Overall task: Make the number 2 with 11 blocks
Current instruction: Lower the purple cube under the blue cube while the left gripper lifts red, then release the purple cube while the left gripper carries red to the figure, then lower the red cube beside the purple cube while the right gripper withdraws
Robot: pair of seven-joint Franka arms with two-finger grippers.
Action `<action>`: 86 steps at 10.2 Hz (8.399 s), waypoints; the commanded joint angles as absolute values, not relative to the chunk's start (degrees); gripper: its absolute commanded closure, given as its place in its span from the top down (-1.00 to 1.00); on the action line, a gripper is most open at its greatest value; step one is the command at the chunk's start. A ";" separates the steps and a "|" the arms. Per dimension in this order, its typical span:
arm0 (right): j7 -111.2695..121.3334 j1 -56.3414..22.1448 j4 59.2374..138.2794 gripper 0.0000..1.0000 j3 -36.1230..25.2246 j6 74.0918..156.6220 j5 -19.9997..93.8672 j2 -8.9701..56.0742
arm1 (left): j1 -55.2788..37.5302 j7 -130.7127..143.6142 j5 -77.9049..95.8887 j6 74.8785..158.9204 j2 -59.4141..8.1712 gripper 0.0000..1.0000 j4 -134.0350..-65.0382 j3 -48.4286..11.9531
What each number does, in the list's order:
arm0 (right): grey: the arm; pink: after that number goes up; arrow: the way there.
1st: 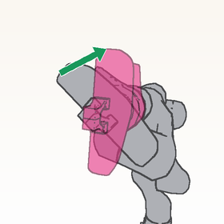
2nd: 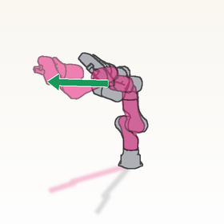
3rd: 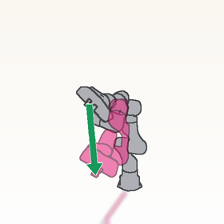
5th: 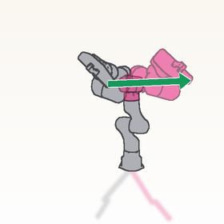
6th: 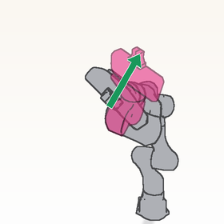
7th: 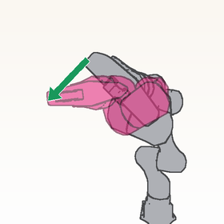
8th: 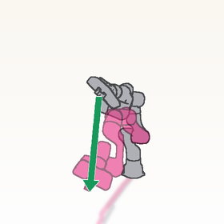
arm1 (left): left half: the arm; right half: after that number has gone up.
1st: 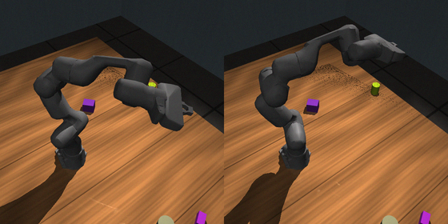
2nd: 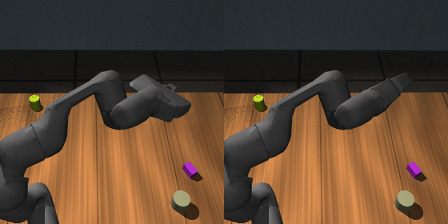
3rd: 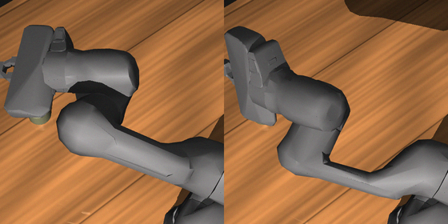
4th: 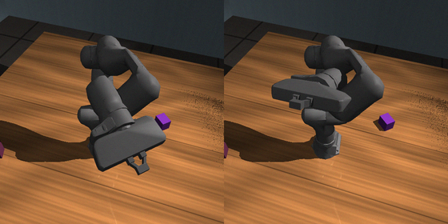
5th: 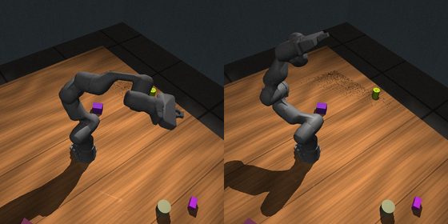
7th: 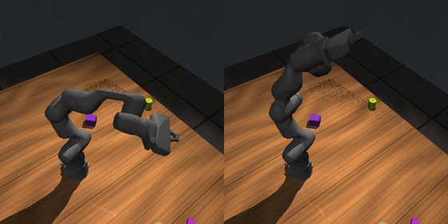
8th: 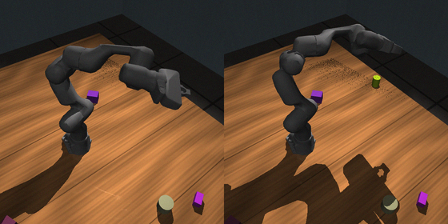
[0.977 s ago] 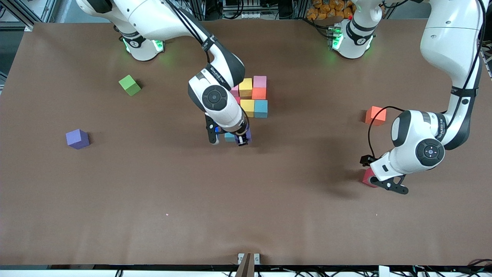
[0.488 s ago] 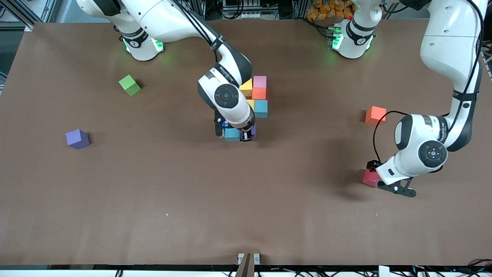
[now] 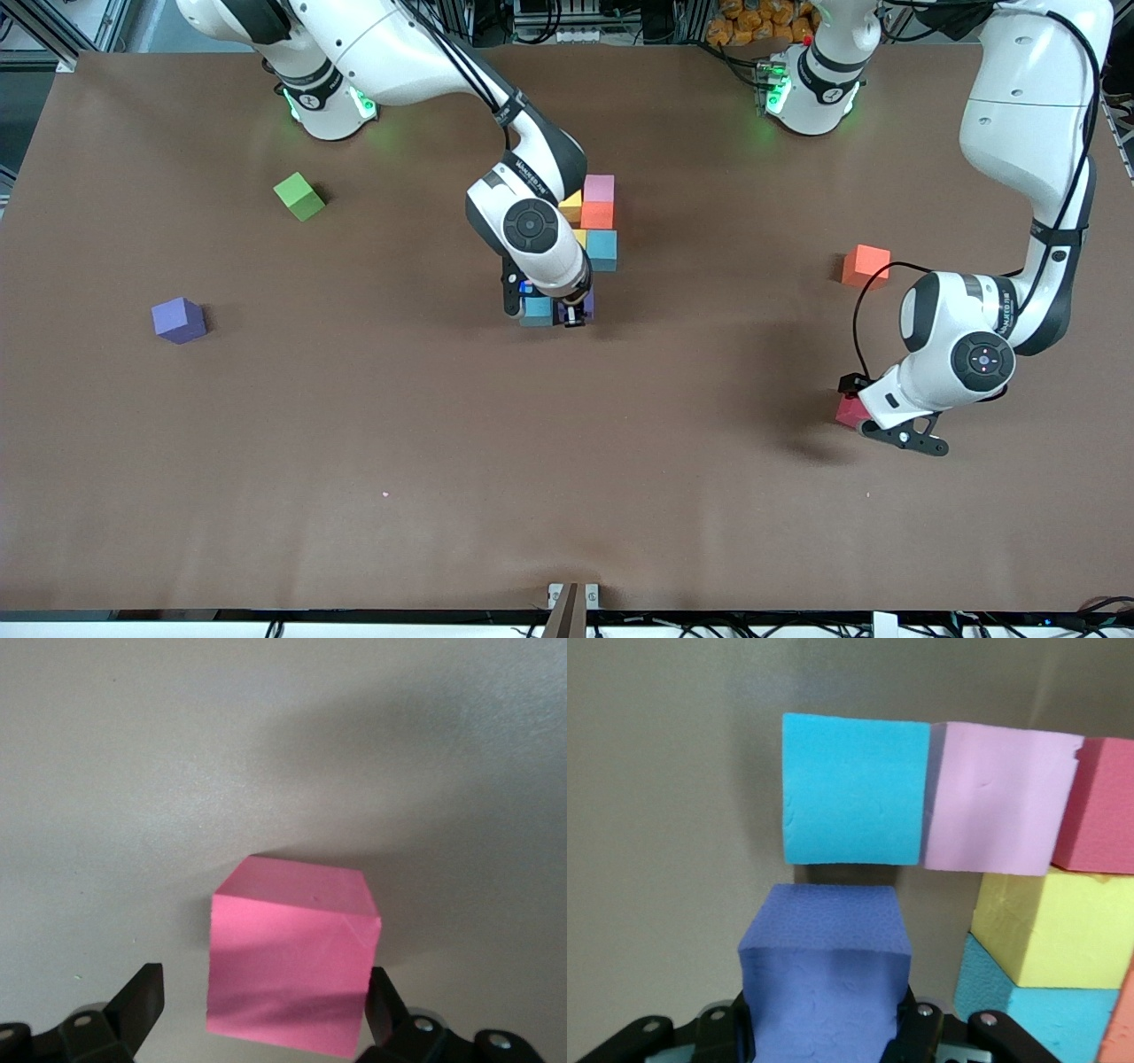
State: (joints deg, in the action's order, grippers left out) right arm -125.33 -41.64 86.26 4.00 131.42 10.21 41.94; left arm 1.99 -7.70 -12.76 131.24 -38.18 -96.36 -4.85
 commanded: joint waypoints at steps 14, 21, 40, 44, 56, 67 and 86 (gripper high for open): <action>-124.37 -43.15 90.97 -0.23 2.99 135.00 10.55 42.19 | -0.44 -11.77 -12.83 118.14 -27.96 -1.00 -95.80 -12.39; -124.01 -43.42 90.97 -0.23 2.90 135.26 8.61 42.19 | -4.57 -12.57 -17.40 115.83 -20.75 -1.00 -106.59 -19.58; -122.62 -42.45 89.74 1.00 3.08 127.81 6.77 37.45 | -2.02 -16.61 -25.31 124.97 -23.02 -1.00 -117.77 -39.11; -112.18 -37.11 89.82 1.00 3.16 121.04 6.94 32.79 | -3.16 -16.70 -26.63 130.15 -26.01 -1.00 -116.98 -39.37; -26.12 -7.65 95.51 1.00 -4.63 106.35 7.38 17.69 | -10.63 -17.93 -36.91 130.43 -38.05 -1.00 -104.60 -37.88; 11.31 -4.93 92.25 1.00 -8.09 95.50 6.33 0.79 | -18.10 -20.22 -37.88 130.43 -41.57 -1.00 -99.23 -31.99; 3.87 -4.75 84.90 1.00 -7.91 89.74 1.23 2.72 | -18.81 -19.25 -36.74 130.43 -43.33 -1.00 -98.35 -31.99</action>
State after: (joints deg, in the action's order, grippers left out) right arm 4.81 -5.04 85.73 -8.10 90.53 0.08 2.30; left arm -17.85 -19.77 -36.68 130.52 -42.09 -99.88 -32.43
